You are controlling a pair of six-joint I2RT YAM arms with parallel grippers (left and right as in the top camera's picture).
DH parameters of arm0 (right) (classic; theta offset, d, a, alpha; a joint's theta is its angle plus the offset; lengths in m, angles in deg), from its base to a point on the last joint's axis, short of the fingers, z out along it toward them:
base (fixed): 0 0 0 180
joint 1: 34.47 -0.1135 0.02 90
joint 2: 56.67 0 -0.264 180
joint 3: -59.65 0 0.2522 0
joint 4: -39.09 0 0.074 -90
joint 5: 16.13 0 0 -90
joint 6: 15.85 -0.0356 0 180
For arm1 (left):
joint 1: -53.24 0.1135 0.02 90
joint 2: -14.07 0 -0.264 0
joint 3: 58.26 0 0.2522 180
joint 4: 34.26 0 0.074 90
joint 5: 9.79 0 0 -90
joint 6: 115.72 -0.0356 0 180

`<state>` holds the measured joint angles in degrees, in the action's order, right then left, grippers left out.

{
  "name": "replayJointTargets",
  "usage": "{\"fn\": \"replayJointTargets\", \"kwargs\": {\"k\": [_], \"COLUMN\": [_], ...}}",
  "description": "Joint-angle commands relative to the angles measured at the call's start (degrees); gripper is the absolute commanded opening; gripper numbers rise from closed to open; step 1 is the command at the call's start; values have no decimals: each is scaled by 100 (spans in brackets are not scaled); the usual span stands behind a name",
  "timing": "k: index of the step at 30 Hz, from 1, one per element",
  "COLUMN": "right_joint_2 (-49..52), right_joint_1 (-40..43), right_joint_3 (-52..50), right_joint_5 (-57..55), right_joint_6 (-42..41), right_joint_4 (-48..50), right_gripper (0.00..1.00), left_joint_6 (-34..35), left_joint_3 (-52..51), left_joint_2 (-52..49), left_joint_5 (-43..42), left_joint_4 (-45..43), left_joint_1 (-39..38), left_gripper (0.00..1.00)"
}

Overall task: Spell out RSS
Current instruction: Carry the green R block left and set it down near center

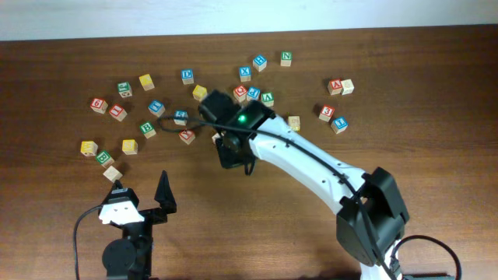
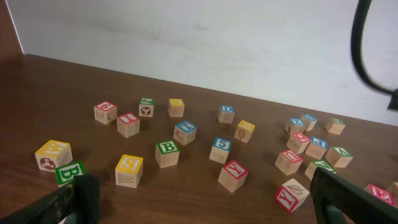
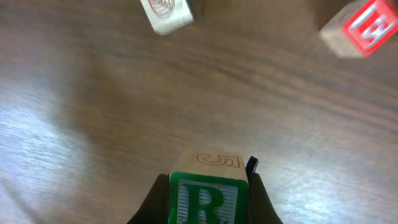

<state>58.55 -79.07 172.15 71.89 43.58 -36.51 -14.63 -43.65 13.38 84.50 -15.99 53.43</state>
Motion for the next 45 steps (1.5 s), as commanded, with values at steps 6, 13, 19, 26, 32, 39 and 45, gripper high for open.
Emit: {"fn": "replayJointTargets", "kwargs": {"k": [6, 13, 19, 26, 32, 39, 45], "right_joint_2": [-52, -20, 127, 367, 442, 442, 442], "right_joint_1": [-81, -76, -76, -79, -79, -79, -76], "right_joint_3": [-1161, -1239, -1309, -1309, -1362, -1379, -1379], "right_joint_5": [177, 173, 129, 109, 87, 87, 87], "right_joint_6": [-299, -789, -1040, -1040, -1025, -1040, -1040], "right_joint_4": [1185, 1810, 1961, 2020, 2055, 2057, 2055], "right_gripper": [4, 4, 4, 4, 5, 34, 47], "left_joint_6": [-94, -94, -94, -94, -94, -94, -94], "left_joint_3": [-31, -31, -31, -31, -31, -31, -31], "left_joint_2": [24, 24, 24, 24, 24, 24, 24], "left_joint_5": [-46, -46, -46, -44, -46, -44, -44], "left_joint_4": [2, 2, 2, 2, 2, 2, 2], "left_joint_1": [22, 22, 22, 22, 22, 22, 22], "left_gripper": [99, 99, 99, 99, 99, 99, 99]}}
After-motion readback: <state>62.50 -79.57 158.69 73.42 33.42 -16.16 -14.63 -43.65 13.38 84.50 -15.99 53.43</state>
